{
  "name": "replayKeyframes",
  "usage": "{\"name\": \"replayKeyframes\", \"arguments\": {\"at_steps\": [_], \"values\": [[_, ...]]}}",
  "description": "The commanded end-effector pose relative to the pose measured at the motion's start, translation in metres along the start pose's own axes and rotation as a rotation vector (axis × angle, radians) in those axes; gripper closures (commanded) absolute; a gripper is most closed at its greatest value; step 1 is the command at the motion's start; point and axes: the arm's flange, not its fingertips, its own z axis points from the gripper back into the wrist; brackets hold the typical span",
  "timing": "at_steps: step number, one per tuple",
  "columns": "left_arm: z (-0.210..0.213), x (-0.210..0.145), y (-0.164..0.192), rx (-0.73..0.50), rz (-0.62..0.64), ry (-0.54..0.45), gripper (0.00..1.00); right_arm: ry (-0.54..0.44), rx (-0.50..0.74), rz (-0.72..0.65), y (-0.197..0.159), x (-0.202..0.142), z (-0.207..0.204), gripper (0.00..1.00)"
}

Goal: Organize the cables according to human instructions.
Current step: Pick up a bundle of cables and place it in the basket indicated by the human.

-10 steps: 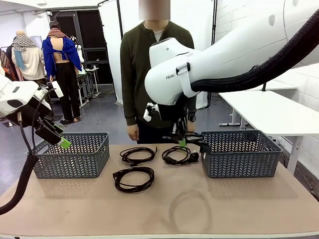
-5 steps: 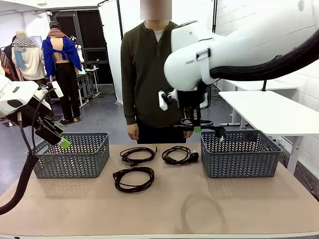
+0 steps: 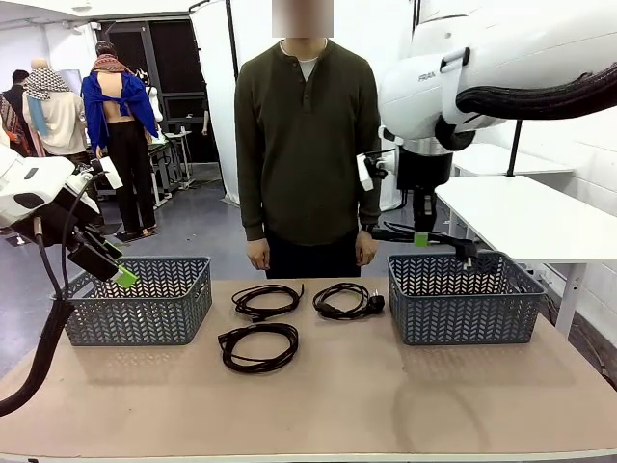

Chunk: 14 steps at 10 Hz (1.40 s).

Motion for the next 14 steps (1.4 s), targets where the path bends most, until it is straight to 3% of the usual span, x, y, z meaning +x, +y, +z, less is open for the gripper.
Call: {"name": "replayKeyframes", "arguments": {"at_steps": [1,4,5,14], "values": [[-0.003,-0.002,0.001,-0.002,-0.004,-0.025,0.00,-0.006,0.042,0.051,0.004,-0.019,-0.008,1.00],[-0.003,-0.002,0.001,-0.002,-0.004,-0.025,0.00,0.069,0.028,-0.001,0.006,-0.029,-0.018,1.00],[-0.003,-0.002,0.001,-0.002,-0.004,-0.025,0.00,0.028,0.046,0.011,-0.002,-0.025,-0.017,1.00],[-0.003,-0.002,0.001,-0.002,-0.004,-0.025,0.00,0.028,0.048,0.050,-0.009,-0.030,-0.019,1.00]]}}
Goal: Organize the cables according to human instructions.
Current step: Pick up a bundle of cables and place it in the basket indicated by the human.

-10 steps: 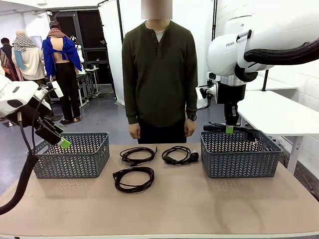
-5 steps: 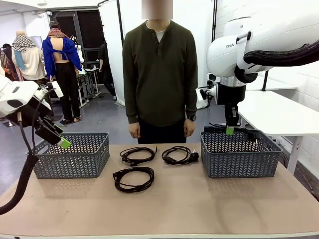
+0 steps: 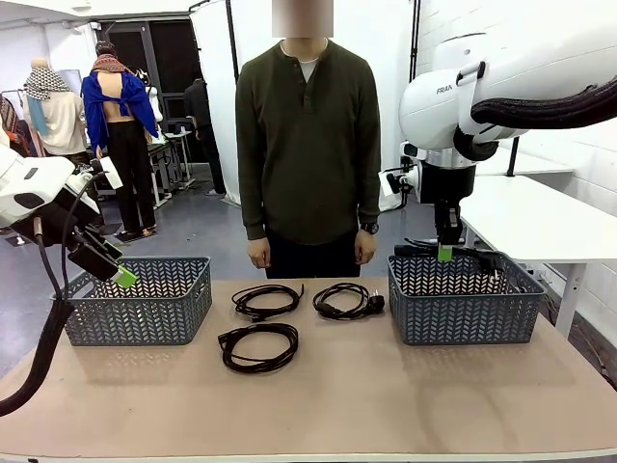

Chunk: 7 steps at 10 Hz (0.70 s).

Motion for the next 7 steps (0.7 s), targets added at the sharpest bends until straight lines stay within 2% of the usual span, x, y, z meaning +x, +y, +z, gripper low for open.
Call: {"name": "replayKeyframes", "arguments": {"at_steps": [1,5,7], "values": [[-0.003,-0.002,0.001,-0.002,-0.004,-0.025,0.00,-0.007,-0.021,0.055,-0.012,-0.013,0.001,1.00],[-0.003,-0.002,0.001,-0.002,-0.004,-0.025,0.00,0.020,-0.036,0.133,-0.035,-0.036,-0.013,1.00],[-0.003,-0.002,0.001,-0.002,-0.004,-0.025,0.00,-0.002,-0.076,0.170,-0.048,-0.043,-0.025,1.00]]}}
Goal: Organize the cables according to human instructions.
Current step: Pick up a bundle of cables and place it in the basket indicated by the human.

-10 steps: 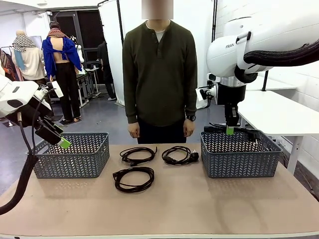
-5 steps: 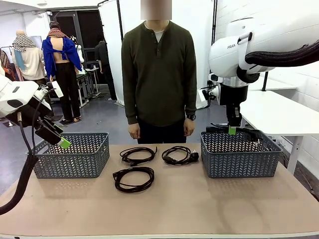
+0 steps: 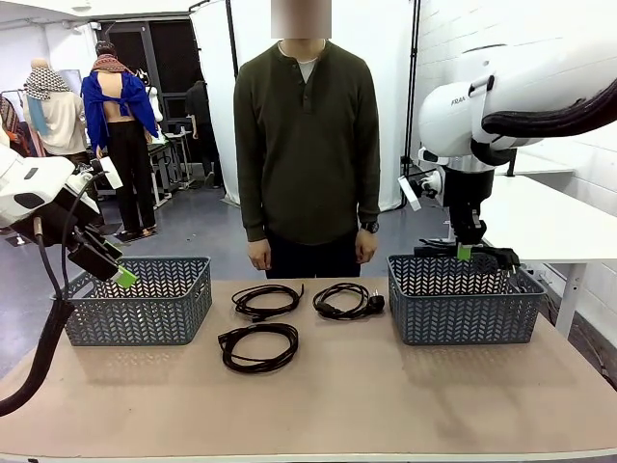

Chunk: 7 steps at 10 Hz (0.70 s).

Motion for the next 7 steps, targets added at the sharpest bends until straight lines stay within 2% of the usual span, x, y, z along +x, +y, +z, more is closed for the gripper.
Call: {"name": "replayKeyframes", "arguments": {"at_steps": [1,7], "values": [[-0.003,-0.002,0.001,-0.002,-0.004,-0.025,0.00,-0.016,-0.042,0.077,-0.015,-0.009,-0.009,1.00],[-0.003,-0.002,0.001,-0.002,-0.004,-0.025,0.00,-0.020,-0.013,0.142,-0.042,-0.017,-0.042,1.00]]}}
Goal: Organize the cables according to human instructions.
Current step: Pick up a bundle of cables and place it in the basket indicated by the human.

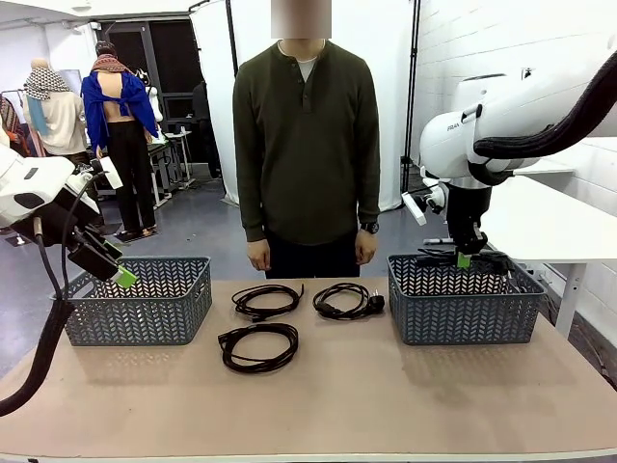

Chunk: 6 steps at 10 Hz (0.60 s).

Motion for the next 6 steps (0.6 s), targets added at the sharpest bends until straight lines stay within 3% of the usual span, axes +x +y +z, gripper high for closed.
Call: {"name": "replayKeyframes", "arguments": {"at_steps": [1,6], "values": [[-0.003,-0.002,0.001,-0.002,-0.004,-0.025,0.00,-0.021,-0.011,0.053,-0.015,-0.005,-0.008,1.00],[-0.003,-0.002,0.001,-0.002,-0.004,-0.025,0.00,0.006,-0.041,-0.021,-0.028,-0.010,-0.031,1.00]]}}
